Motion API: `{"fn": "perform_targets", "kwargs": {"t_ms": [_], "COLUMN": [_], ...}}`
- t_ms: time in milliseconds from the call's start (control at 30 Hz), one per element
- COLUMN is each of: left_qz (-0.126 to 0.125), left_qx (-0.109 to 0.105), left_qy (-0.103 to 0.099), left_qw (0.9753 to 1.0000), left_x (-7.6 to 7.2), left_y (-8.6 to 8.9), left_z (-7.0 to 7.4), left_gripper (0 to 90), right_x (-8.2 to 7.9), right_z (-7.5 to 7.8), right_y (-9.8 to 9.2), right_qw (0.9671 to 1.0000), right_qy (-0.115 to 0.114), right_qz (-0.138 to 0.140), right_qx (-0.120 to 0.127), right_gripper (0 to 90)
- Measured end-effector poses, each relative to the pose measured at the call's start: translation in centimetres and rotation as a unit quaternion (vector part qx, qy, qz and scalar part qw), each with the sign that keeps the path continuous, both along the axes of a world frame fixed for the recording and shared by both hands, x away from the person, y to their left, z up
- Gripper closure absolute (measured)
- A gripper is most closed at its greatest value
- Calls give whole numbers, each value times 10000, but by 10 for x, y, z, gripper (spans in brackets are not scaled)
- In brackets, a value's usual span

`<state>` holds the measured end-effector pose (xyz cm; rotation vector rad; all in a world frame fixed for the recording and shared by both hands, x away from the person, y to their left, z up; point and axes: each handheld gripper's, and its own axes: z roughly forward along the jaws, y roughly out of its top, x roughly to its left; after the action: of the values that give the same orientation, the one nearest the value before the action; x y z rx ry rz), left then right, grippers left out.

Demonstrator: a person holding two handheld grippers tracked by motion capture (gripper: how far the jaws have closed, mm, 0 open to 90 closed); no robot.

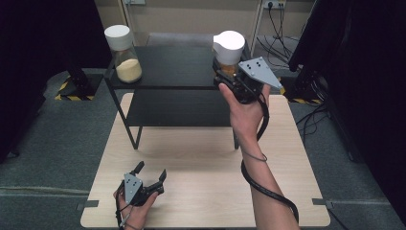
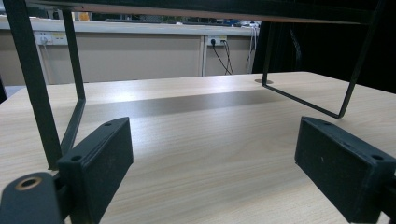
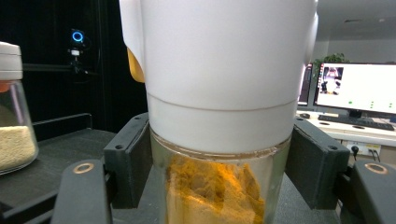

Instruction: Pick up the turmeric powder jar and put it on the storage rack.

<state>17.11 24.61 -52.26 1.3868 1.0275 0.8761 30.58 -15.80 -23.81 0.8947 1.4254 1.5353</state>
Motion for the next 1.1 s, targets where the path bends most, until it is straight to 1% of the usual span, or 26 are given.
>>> {"fn": "perform_targets", "kwargs": {"t_ms": [300, 533, 800, 900, 1100], "left_qz": [-16, -24, -29, -33, -37], "left_qx": [24, 16, 31, 44, 49], "left_qy": [-5, -35, -22, -20, -18], "left_qw": [10000, 10000, 10000, 10000, 10000], "left_x": [0, 0, 0, 0, 0], "left_y": [0, -1, -1, -1, -1], "left_z": [0, -1, 0, 0, 0], "left_gripper": [111, 110, 110, 110, 110], "right_x": [16, 26, 30, 31, 33], "right_z": [7, 7, 6, 5, 5], "right_y": [2, 8, 11, 10, 9], "right_qw": [9998, 9995, 9992, 9992, 9991], "right_qy": [159, 234, 290, 324, 343], "right_qz": [-107, -171, -229, -220, -212], "right_qx": [-38, -101, -128, -88, -112], "right_gripper": [307, 307, 307, 306, 306]}}
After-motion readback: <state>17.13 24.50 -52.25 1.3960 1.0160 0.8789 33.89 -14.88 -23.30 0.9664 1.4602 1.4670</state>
